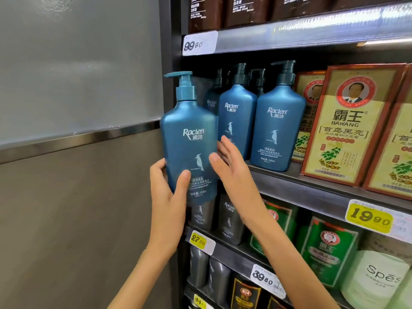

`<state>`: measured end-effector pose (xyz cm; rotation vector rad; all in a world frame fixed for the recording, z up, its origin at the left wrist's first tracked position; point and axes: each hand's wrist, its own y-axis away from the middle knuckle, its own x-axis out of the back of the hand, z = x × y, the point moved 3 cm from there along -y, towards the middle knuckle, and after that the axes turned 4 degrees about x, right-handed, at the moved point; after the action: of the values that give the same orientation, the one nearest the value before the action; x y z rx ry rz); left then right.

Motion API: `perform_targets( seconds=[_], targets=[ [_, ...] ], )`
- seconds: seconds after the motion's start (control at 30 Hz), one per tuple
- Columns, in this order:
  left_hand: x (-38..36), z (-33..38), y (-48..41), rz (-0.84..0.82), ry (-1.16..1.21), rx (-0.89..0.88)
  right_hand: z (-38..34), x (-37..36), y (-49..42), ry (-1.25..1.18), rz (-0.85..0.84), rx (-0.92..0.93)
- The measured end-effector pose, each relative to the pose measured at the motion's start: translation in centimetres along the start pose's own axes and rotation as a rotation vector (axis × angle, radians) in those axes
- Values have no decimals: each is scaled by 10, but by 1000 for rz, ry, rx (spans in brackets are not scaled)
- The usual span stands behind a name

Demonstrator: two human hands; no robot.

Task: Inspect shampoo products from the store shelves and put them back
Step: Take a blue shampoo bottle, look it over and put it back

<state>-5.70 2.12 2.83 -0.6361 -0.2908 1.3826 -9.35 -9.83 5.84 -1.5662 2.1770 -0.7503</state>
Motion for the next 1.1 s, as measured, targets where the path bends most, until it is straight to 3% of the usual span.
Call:
perform_targets(
  seconds=[0.13,0.33,0.43,0.57,0.67,0.77,0.83,0.9,1.0,1.1],
  targets=[
    [12,-4,20,-208,47,118,2,-2,8,-335,-124,-216],
    [18,-13,24,-367,25,196,11,6,18,-361,-78,-247],
    [12,-16,31,-325,-59,160,11,8,19,-249,32,-204],
    [-5,-16,55,-315,-345,-65,9,14,21,-101,137,-177],
    [-24,-19,61,-335,-435,-58,7,16,21,-62,151,-195],
    [-36,-12,54,-210,-580,-101,6,13,19,-66,191,-216],
    [-38,-11,49,-163,-535,-130,3,11,18,-83,214,-229],
    [-33,-12,45,-238,-372,-114,-1,12,17,-24,183,-213],
    [-20,-15,39,-447,-53,43,-5,18,14,41,95,-222],
    [-14,-25,39,-584,294,271,1,25,11,-158,23,-276]
  ],
)
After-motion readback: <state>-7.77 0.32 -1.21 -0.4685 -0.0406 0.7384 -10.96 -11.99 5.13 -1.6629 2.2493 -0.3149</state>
